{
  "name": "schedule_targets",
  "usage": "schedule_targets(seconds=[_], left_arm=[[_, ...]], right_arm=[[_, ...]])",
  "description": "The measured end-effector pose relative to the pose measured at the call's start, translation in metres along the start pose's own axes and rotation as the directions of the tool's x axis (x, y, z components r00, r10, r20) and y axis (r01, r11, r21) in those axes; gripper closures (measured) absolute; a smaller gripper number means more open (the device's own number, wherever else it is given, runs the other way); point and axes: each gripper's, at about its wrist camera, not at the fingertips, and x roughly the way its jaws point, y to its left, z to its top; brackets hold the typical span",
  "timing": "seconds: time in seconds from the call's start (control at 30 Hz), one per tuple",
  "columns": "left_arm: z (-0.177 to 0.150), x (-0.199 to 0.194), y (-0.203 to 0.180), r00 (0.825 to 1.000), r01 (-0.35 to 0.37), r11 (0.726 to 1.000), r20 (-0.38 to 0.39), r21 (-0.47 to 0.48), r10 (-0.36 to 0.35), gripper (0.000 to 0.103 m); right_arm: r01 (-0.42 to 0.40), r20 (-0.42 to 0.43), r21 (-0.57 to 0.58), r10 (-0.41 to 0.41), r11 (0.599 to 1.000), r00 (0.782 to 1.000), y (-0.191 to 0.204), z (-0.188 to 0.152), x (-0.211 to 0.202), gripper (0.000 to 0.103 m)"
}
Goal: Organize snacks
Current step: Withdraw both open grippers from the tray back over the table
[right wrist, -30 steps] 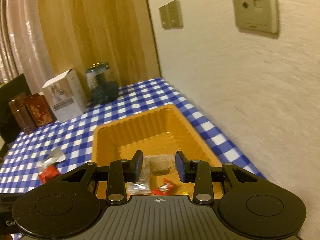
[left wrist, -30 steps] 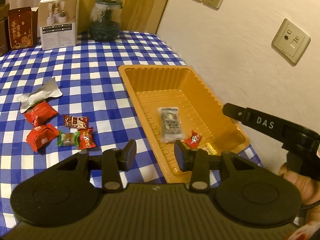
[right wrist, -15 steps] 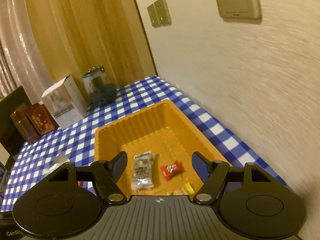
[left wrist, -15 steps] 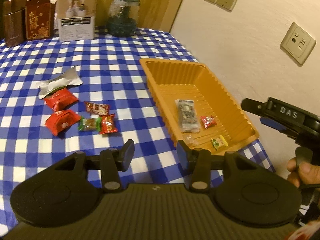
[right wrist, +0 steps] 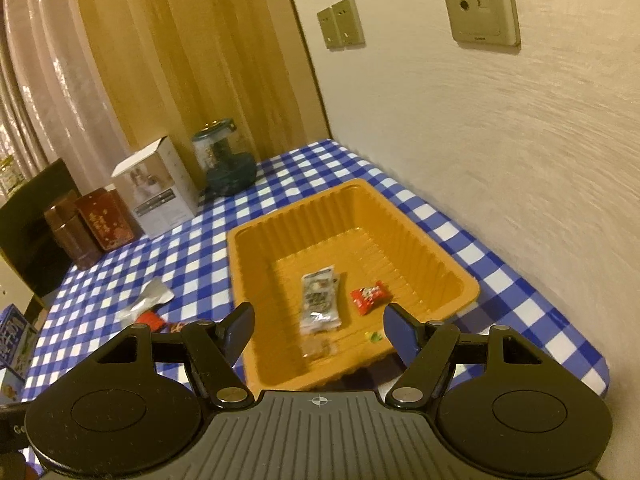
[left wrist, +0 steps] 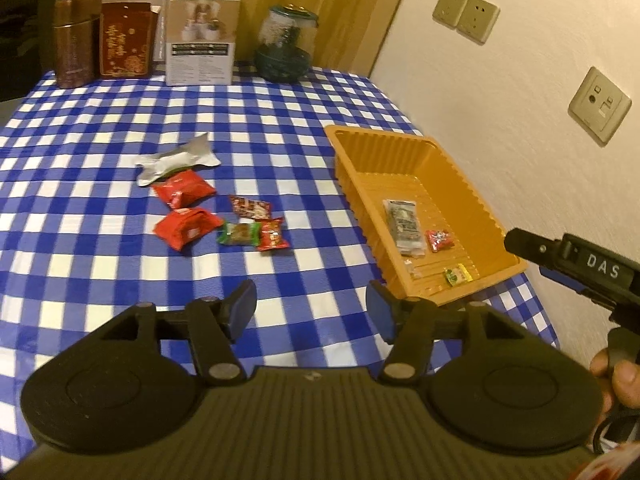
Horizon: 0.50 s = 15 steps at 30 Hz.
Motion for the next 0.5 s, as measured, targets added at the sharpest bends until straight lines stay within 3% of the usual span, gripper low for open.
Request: schedule_targets(seconds=[0.5], left_arm=[[-0.017, -0.054, 0.047, 0.997, -0.062, 0.997, 0.039, -0.056, 0.064, 0.026]], right_arm=[[-0.034, -0.035, -0.054, 0.032, 0.998, 0.999, 0.042, -0.031, -0.034, 0.032]])
